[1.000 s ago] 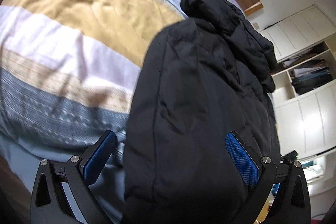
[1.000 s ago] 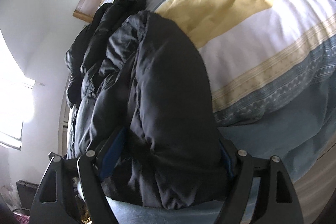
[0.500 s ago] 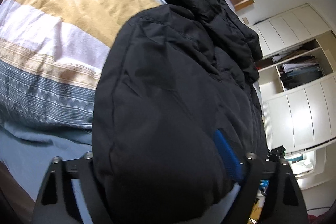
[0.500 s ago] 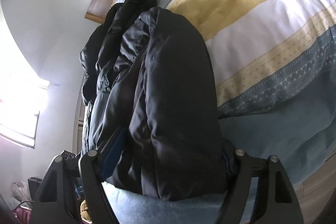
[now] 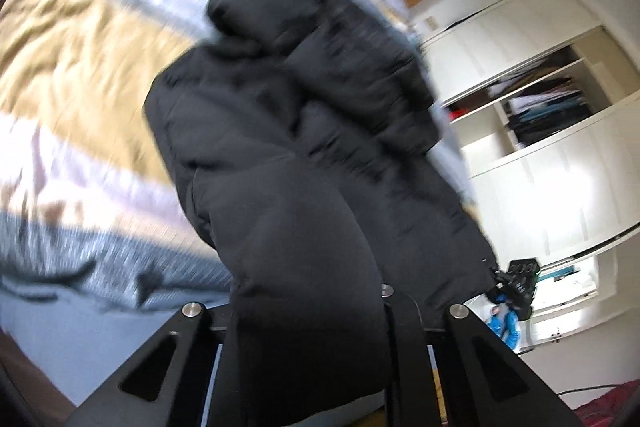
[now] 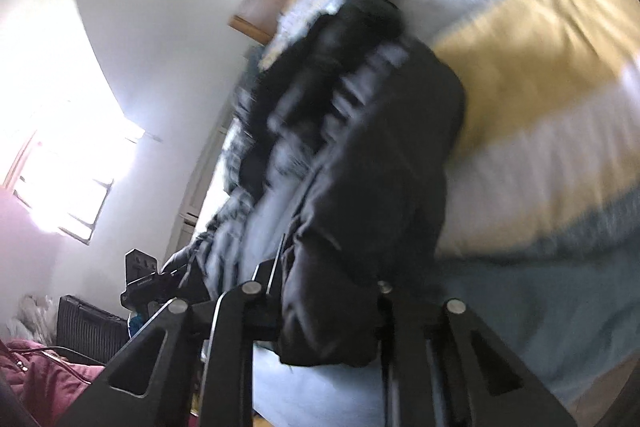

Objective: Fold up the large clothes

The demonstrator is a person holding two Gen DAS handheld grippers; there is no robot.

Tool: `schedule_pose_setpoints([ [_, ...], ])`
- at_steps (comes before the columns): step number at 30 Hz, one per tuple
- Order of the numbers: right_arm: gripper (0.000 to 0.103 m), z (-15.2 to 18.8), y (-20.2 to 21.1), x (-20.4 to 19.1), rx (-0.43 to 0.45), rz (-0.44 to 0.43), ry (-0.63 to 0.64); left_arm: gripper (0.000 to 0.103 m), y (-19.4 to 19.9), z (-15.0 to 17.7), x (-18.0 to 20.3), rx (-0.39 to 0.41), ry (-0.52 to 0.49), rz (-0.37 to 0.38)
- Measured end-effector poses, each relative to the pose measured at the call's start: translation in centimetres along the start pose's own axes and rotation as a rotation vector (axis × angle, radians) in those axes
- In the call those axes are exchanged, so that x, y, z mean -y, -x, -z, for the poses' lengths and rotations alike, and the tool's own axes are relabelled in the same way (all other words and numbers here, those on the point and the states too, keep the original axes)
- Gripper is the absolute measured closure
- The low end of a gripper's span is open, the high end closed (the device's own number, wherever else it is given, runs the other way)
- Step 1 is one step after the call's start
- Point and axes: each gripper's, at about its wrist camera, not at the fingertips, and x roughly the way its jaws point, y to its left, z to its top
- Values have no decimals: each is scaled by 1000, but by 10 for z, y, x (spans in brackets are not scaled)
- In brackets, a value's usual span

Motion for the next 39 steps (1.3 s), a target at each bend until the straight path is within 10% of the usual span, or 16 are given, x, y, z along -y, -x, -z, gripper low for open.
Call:
schedule_pose_setpoints([
  [17, 85, -224, -23, -48, 381, -152, -66, 89, 27, -236, 23, 296, 134, 255],
  [27, 85, -373, -163, -4, 393, 75, -183, 88, -78, -387, -32, 273, 277, 64],
  [39, 82, -423, -294, 86, 265, 306, -242, 81, -197, -455, -109, 170, 360, -19],
])
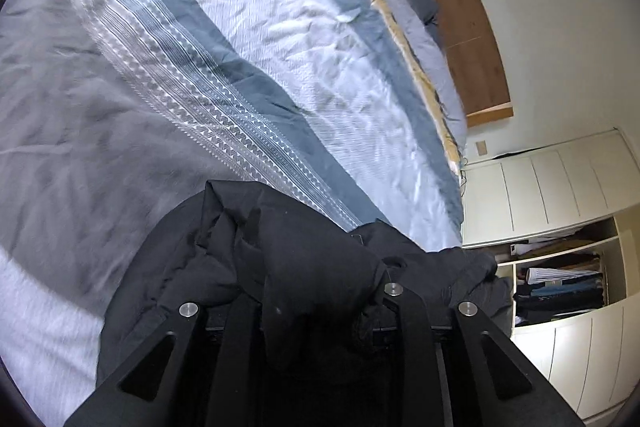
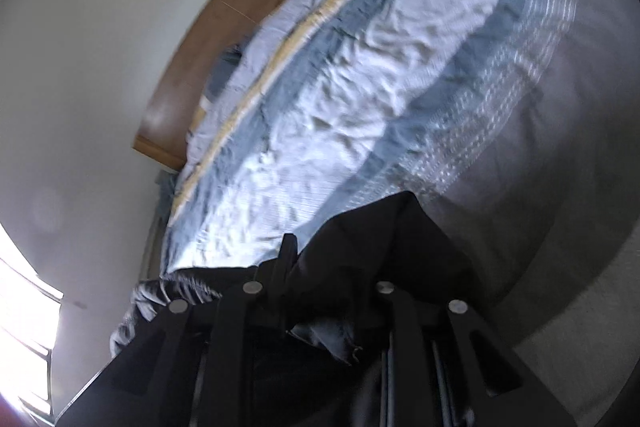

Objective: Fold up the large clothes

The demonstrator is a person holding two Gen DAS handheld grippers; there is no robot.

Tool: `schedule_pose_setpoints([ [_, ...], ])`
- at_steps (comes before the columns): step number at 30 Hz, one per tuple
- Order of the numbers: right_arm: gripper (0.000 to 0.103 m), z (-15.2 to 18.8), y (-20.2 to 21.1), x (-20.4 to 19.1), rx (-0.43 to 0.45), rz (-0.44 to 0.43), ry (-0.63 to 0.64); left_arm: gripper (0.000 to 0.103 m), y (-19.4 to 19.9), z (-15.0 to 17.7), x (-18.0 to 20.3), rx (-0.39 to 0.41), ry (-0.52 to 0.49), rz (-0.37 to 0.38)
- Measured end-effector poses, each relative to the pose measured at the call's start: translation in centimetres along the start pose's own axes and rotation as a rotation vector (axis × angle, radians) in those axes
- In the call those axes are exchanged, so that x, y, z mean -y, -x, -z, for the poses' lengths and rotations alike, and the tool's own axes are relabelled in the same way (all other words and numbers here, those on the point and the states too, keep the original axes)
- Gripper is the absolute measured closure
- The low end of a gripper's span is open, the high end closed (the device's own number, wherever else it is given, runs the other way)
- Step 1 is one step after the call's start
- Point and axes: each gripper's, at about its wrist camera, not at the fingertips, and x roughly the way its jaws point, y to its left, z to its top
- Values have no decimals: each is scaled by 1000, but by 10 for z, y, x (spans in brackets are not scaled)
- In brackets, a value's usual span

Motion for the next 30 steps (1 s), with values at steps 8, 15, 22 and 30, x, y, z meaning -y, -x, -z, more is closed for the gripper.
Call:
schedule_pose_setpoints([
  [8, 74, -5, -31, 9, -43, 33, -31, 81, -21, -10, -1, -32, -10, -29],
  [15, 31, -11, -5, 0, -2, -64, -62, 51, 10, -16, 6, 4, 26, 81],
  [22, 29, -25, 41, -32, 54, -70, 13, 27, 65, -18, 35, 94, -57, 21],
  [30, 29, 36, 97, -117, 32, -53, 364, 26, 118, 40, 75, 155, -302, -203],
])
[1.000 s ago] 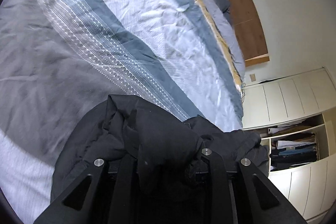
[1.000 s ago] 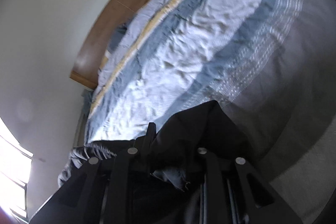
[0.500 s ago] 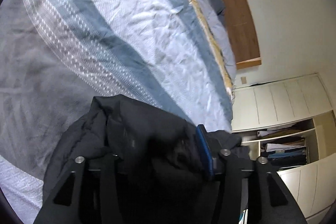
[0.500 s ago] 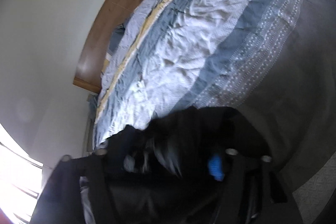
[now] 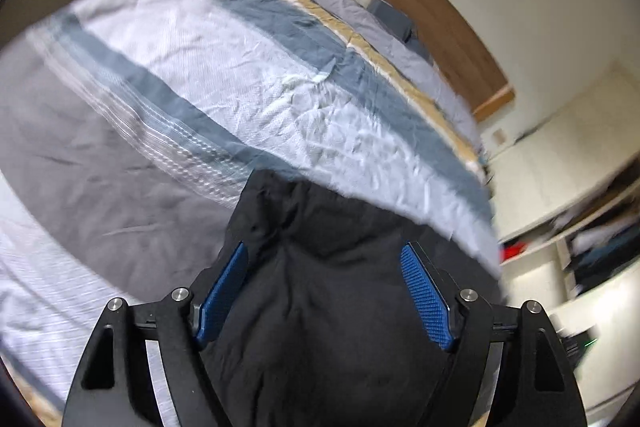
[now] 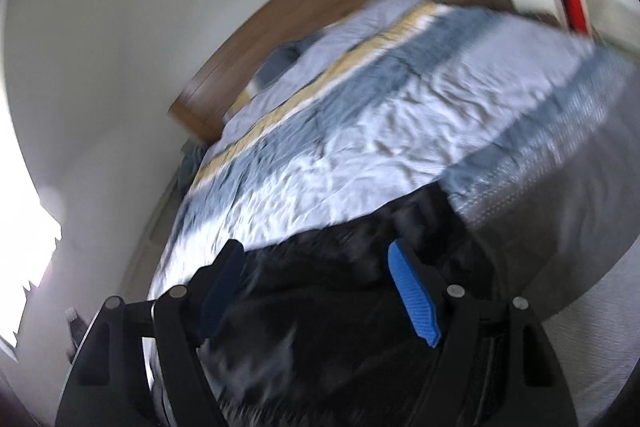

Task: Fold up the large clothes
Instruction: 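Lower the fold onto the coat and open both tools, then press the folded black coat flat with both open tools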

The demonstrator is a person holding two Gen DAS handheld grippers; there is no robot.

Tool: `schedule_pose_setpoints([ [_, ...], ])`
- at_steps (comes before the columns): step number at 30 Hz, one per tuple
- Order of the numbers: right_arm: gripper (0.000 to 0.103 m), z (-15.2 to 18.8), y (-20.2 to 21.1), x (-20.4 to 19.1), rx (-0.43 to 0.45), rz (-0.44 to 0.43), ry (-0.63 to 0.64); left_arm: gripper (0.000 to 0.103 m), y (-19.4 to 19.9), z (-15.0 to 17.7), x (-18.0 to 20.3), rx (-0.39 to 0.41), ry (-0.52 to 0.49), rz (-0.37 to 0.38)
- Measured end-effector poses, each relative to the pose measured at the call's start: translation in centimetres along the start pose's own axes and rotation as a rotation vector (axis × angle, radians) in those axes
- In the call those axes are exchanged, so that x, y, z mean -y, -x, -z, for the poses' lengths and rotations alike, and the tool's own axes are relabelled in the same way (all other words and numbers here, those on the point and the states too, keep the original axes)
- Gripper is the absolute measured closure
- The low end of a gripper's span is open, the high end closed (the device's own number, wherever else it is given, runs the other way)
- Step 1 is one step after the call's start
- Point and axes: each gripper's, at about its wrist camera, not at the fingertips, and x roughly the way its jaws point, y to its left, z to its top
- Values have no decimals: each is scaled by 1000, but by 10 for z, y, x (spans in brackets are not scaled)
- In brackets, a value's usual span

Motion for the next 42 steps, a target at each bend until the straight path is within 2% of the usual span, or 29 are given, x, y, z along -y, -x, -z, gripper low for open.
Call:
schedule_pose_setpoints([
  [5, 29, 54, 0, -53, -30, 1, 167, 26, -7, 48, 35, -28, -126, -15],
  [10, 29, 96, -34, -83, -79, 19, 272, 26, -40, 85, 83, -45, -262, -14],
  [14, 29, 104, -78, -92, -122, 78, 350, 26, -82, 85, 119, -67, -339, -40],
  [18, 29, 87, -124, -83, -176, 113, 336, 24, -133, 69, 138, -105, -375, -117],
  [26, 29, 50, -193, -66, -245, 139, 292, 17, -205, 25, 140, -165, -340, -191],
  [31, 29, 40, -222, -59, -303, 153, 273, 9, -229, 10, 130, -206, -291, -220],
  [36, 29, 31, -213, -46, -316, 145, 275, 8, -221, -1, 103, -211, -214, -222],
  [42, 29, 22, -174, 13, -284, 230, 182, 8, -193, -7, 52, -217, -139, -335],
])
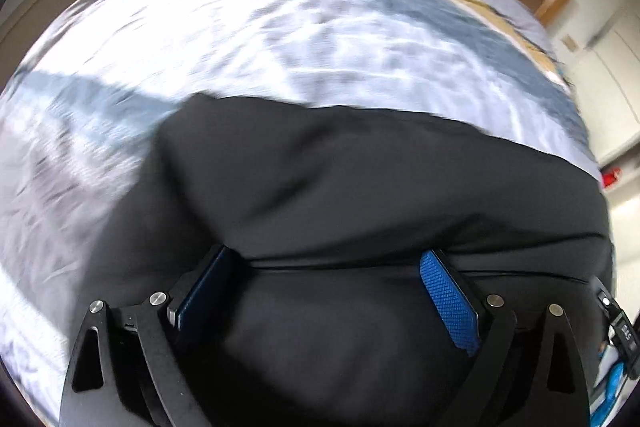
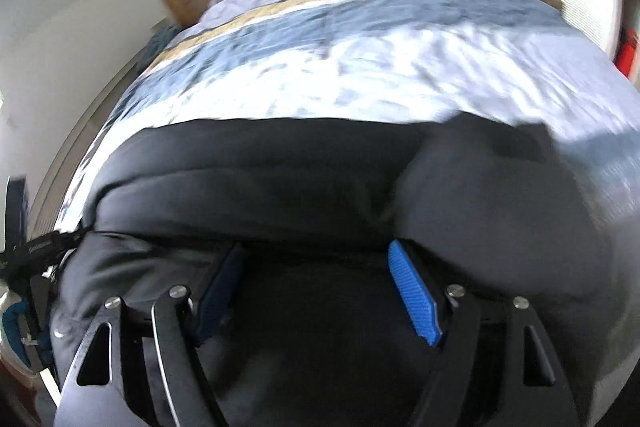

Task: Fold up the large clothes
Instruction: 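Press the folded black coat flat with both open tools, then withdraw both open tools back from the folded coat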

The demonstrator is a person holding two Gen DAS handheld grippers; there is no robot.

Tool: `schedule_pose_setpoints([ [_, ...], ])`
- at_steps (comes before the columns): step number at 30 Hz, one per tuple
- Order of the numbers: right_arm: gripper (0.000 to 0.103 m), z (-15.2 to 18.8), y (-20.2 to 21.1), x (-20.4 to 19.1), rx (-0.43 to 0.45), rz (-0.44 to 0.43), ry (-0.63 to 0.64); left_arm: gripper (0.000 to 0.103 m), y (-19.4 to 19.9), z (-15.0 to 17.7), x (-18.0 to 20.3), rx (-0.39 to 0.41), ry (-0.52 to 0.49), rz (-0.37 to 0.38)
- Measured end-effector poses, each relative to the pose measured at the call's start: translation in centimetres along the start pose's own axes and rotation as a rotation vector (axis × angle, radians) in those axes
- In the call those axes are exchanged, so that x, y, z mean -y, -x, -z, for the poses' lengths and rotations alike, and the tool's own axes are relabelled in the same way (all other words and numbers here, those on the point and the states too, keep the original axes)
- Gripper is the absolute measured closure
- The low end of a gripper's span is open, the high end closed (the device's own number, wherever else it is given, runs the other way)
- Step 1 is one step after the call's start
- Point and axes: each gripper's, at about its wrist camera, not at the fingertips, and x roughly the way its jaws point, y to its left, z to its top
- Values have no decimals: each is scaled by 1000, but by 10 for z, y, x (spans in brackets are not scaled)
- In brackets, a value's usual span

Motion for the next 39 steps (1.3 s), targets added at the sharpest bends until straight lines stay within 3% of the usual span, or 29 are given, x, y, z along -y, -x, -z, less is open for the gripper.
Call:
schedule_pose_setpoints([
  [3, 29, 7, 14, 20, -8, 67, -16, 9, 15, 5, -24, 13, 17, -70],
  [7, 29, 12, 40, 20, 15, 139, 20, 12, 55, 20, -41, 105, 34, -49],
  [11, 29, 25, 75, 0, 93, 103, 65, 12, 90, 44, -42, 201, 8, 6],
  [16, 29, 56, 92, -27, 128, 10, 78, 12, 101, 82, -35, 244, -31, 122],
  [22, 29, 91, 82, -15, 77, 37, 44, 12, 78, 112, -43, 199, -51, 64],
  [28, 29, 108, 105, 7, 67, 132, 11, 14, 112, 137, -47, 271, -57, 12],
  [39, 29, 146, 174, 3, 113, 119, -8, 14, 179, 191, -51, 438, -82, 8],
])
